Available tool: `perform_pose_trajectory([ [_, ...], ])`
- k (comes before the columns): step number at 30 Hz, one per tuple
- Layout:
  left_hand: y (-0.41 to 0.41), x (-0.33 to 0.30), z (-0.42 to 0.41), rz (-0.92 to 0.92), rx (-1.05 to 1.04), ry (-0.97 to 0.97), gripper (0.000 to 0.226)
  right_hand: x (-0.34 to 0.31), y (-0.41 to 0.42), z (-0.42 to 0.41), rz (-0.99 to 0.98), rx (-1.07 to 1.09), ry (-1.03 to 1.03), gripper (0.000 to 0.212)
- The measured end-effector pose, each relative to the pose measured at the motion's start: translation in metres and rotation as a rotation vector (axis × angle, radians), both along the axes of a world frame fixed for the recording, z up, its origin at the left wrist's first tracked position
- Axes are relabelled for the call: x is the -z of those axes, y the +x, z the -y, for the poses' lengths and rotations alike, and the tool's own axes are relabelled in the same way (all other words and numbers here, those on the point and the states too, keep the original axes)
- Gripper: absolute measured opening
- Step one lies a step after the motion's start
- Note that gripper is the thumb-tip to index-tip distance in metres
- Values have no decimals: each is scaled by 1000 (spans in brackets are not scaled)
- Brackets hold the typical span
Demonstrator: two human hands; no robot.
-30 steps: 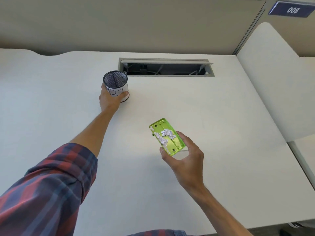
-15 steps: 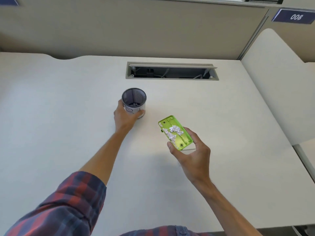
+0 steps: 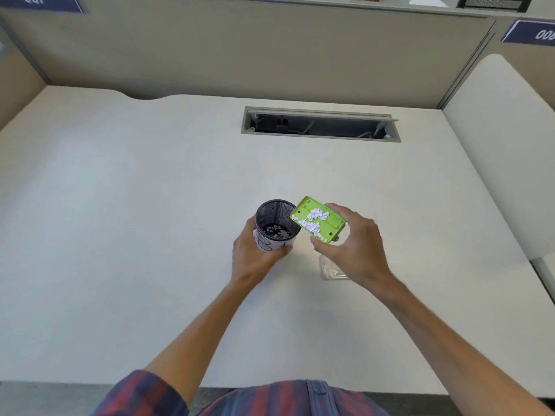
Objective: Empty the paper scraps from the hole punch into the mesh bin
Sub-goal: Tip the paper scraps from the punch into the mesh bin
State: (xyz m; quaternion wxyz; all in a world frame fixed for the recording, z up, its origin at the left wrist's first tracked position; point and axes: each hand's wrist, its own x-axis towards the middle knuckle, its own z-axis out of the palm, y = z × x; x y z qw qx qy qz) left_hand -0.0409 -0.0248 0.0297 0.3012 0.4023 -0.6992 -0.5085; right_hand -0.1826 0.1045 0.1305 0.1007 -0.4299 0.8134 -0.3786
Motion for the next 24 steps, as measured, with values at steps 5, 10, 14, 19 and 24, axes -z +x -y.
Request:
perform_pose_trajectory([
  [5, 9, -1, -11, 30, -8, -19, 75, -13, 0, 4, -187, -109, 74, 63],
  [10, 11, -3, -19, 44, -9, -70, 75, -17, -5, 14, -503, -251, 157, 63],
  [14, 11, -4, -22, 32, -23, -62, 75, -25, -7, 26, -695, -376, 245, 62],
  [19, 13, -2, -24, 44, -45, -37, 67, -37, -7, 46, -930, -595, 260, 54],
  [24, 13, -2, -25, 62, -41, -37, 71, -48, -5, 61, -1144, -747, 333, 42],
])
